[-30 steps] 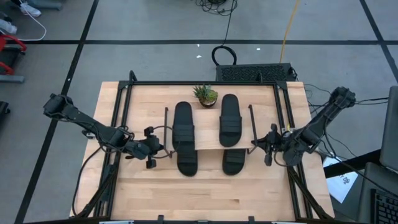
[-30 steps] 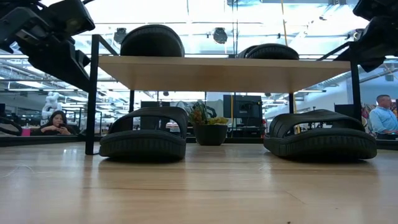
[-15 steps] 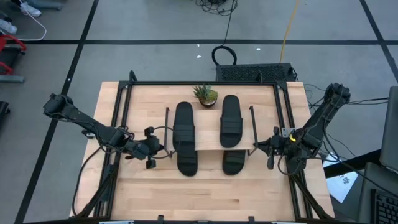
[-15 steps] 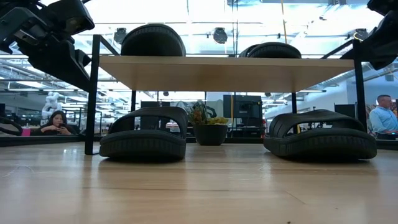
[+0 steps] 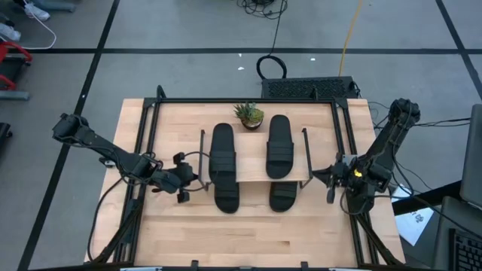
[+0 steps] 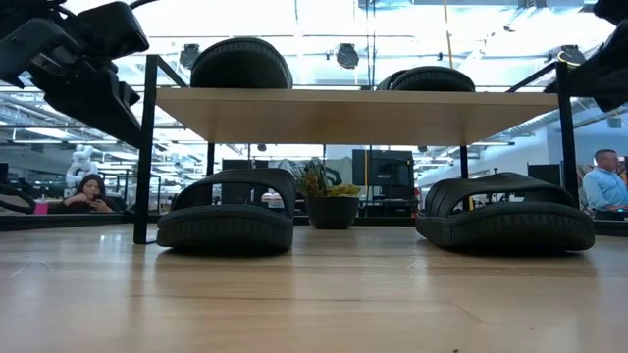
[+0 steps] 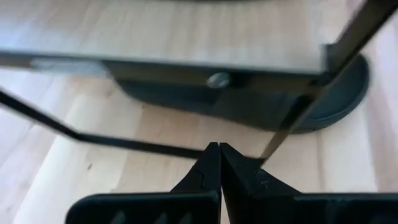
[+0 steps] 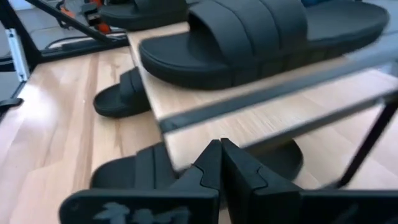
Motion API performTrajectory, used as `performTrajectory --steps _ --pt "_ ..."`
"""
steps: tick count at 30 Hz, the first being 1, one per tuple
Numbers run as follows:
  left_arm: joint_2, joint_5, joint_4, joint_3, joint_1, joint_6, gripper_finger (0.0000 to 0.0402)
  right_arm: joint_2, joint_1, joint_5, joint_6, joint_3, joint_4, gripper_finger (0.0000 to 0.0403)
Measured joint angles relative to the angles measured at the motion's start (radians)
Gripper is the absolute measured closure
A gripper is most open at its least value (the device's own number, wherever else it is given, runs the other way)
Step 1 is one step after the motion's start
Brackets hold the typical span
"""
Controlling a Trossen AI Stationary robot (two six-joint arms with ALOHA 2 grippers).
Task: Pick and place slides into the shelf
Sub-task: Return to Home Position
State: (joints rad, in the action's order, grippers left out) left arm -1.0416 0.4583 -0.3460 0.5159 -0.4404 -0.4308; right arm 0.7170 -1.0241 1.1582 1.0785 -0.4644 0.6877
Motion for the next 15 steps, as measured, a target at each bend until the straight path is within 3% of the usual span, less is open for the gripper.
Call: performTrajectory --steps 10,15 --pt "0.002 0.116 -0.175 -0.001 0.000 -0.120 0.0401 -0.001 0.004 0.030 0.364 0.000 0.319 0.0403" --pt "0.044 0.254 -0.313 -0.001 0.000 -0.214 0.0401 0.000 0.032 0.046 0.454 -0.041 0.459 0.0403"
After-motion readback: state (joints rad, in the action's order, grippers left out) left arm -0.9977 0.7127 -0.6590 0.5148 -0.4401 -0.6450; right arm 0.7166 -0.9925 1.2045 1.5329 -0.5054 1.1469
